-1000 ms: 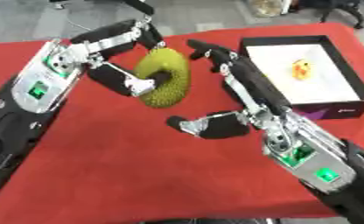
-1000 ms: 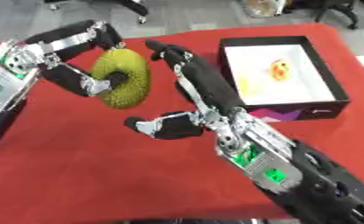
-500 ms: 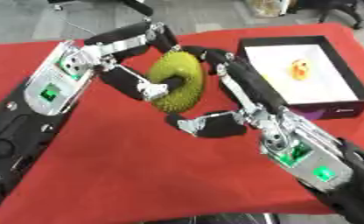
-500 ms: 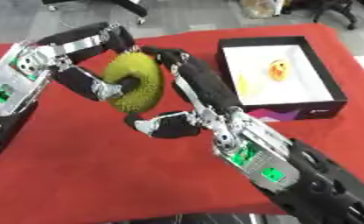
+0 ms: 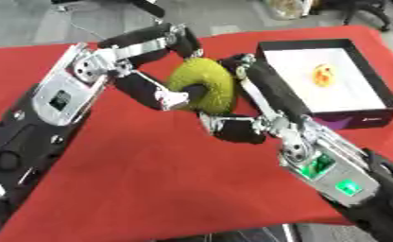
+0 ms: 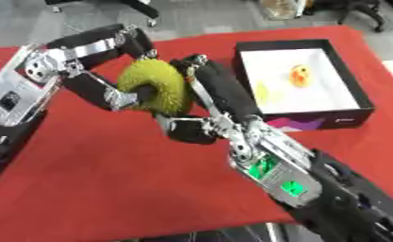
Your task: Pick up the objects with one hand, pass them to the other hand, and then place them into the box on the other side of the table.
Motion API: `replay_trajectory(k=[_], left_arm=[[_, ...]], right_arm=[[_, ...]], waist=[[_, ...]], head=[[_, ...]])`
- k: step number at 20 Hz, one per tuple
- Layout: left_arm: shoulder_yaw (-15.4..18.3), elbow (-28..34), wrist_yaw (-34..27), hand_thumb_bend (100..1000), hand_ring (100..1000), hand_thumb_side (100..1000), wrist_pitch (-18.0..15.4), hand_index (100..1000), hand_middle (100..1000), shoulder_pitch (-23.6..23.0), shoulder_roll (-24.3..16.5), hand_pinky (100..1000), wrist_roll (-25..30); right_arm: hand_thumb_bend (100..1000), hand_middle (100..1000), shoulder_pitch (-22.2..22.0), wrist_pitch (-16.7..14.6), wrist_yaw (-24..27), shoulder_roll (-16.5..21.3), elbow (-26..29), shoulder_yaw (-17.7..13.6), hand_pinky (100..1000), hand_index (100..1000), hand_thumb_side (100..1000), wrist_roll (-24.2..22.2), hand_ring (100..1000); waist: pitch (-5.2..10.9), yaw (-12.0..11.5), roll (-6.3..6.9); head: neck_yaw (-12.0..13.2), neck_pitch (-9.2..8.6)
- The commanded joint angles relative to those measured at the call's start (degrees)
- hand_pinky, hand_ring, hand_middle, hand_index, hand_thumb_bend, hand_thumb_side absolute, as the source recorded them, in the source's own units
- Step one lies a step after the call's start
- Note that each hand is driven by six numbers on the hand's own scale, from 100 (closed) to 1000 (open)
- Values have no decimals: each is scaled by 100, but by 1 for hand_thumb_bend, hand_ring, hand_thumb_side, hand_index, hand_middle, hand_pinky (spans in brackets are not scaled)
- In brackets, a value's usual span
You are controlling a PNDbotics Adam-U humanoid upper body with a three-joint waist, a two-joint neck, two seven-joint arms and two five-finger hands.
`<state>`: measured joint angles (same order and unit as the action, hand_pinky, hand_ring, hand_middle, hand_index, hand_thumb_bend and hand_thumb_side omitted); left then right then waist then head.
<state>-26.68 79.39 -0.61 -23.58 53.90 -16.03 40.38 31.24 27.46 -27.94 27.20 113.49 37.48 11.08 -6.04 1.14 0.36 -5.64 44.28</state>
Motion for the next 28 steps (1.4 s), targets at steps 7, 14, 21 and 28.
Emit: replay_trajectory(k=[7, 14, 21, 28], left_arm=[[738, 316, 417, 100, 721, 621, -1091, 808, 721, 61, -452, 806, 1058], [1655, 576, 762, 100, 734, 557, -1141, 816, 738, -357, -965, 814, 437], [2617, 1341, 346, 100, 671, 492, -415, 744, 666, -1410, -1034, 765, -484], [3406, 2348, -328, 100, 643, 552, 415, 714, 636, -2339, -626, 739, -1185]], right_arm=[[100, 129, -73, -67, -59, 253, 110, -189, 467, 414, 100, -143, 643], [100, 129, -422, 259, 314, 900, 110, -625, 464, 419, 100, 234, 647], [100, 180, -896, 1401, 1464, 1982, -296, -1425, 496, 479, 100, 1107, 706], [526, 716, -986, 1373, 2630, 2502, -2265, -1851, 701, 933, 294, 1701, 931]], waist=[[133, -17, -30], [139, -58, -16], [130, -275, 33], [100, -602, 26]], head=[[-98, -16], [-238, -16], [-588, -16], [-952, -16]])
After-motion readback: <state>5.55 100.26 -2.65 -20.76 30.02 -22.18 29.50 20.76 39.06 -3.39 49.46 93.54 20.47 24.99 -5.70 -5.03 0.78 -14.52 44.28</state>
